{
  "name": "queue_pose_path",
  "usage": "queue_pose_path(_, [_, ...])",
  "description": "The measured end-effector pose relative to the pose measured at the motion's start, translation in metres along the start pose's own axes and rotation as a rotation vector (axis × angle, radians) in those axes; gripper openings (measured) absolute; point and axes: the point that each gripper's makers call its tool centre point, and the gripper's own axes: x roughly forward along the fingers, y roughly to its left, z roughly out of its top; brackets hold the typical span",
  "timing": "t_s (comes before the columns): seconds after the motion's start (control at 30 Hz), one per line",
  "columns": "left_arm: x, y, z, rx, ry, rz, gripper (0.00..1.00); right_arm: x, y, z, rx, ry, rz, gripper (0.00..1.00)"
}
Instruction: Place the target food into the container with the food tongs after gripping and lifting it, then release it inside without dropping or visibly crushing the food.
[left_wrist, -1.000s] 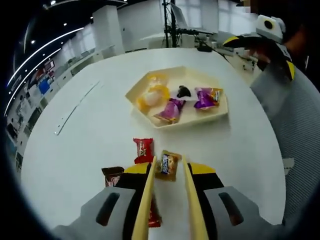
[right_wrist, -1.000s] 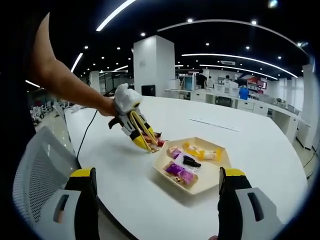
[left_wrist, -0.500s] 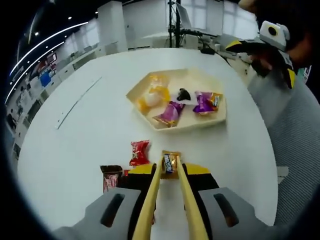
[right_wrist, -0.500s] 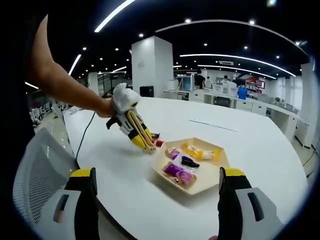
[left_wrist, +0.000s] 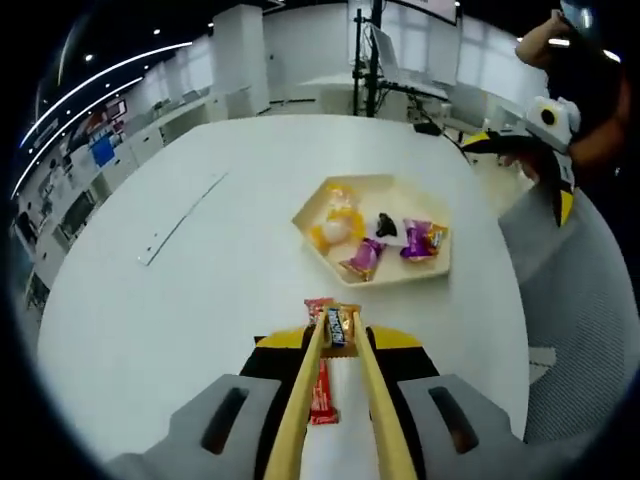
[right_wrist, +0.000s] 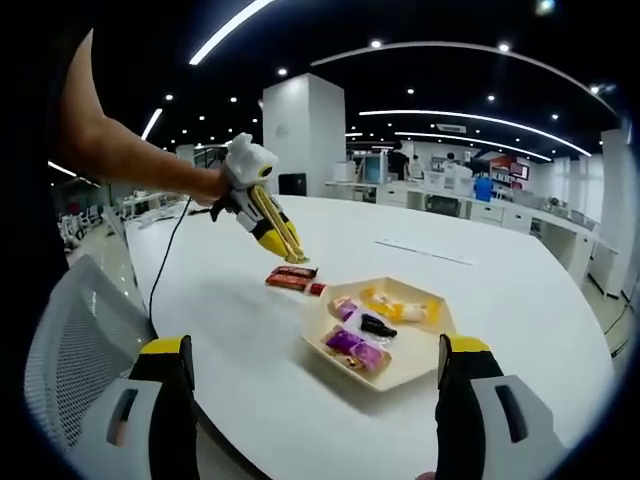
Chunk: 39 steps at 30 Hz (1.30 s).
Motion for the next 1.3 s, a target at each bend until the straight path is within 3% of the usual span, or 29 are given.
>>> queue_pose_path(0.2, [-0.002,0.001,0.004,0.001,0.008,0.021,0.18,0.000,0.001,-0.005,0.023,0.031,0.003,1.00])
queue_pose_path(0.43, [0.002,-0.005,0.012,0.014,0.007,0.016,0.17,-0.001,0.000,-0.002,0.013,0.013,-0.003,1.00])
queue_pose_path(0.87, [0.024,-0.013,0.041,0.053,0.006,0.004,0.17,-0.002,-0.002,0.000,0.005,0.001,-0.013,1.00])
queue_pose_path(1.3, [0.054,-0.029,0.084,0.088,-0.024,-0.031,0.17,-0.003,-0.004,0.003,0.011,-0.014,-0.023,1.00])
